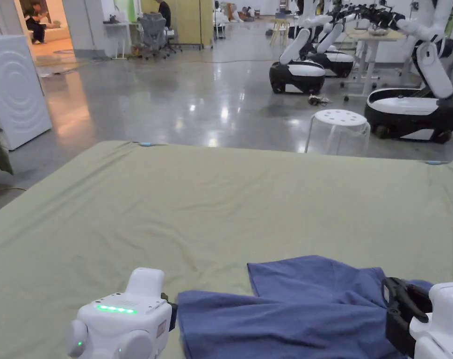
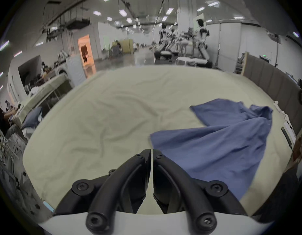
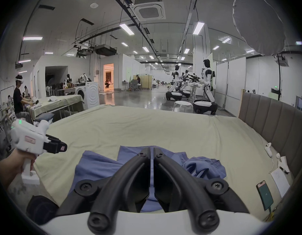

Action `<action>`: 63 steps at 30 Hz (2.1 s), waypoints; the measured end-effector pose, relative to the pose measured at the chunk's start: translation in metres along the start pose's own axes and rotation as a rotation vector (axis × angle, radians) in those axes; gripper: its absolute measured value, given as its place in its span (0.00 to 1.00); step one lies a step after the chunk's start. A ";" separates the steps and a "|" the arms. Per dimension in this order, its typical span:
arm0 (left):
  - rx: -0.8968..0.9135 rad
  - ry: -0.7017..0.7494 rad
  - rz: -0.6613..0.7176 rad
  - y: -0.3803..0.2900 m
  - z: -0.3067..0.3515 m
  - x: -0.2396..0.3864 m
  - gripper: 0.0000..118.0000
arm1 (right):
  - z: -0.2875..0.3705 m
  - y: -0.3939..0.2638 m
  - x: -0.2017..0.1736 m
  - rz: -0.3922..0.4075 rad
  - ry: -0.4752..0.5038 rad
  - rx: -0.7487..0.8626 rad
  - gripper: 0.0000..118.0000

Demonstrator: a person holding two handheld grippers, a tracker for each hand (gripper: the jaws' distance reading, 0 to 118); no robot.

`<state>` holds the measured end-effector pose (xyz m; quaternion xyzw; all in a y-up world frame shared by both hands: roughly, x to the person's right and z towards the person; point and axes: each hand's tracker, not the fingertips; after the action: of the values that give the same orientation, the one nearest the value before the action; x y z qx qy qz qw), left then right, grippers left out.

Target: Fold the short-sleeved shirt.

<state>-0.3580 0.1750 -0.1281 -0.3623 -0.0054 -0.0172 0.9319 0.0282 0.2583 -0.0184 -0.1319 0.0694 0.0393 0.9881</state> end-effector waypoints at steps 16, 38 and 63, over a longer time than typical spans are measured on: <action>-0.149 -0.022 -0.108 0.025 -0.122 0.041 0.36 | -0.034 -0.008 0.105 -0.084 -0.221 -0.134 0.04; -0.001 -0.075 -0.123 0.041 -0.041 0.059 0.08 | -0.240 -0.093 0.263 -0.179 -0.200 -0.734 0.40; 0.483 0.081 -0.008 0.293 0.107 -0.036 0.06 | -0.080 0.300 0.261 -0.214 -0.091 -0.024 0.06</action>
<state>-0.3828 0.4635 -0.2478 -0.1279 0.0263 -0.0337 0.9909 0.2467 0.5415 -0.2095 -0.1484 0.0094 -0.0596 0.9871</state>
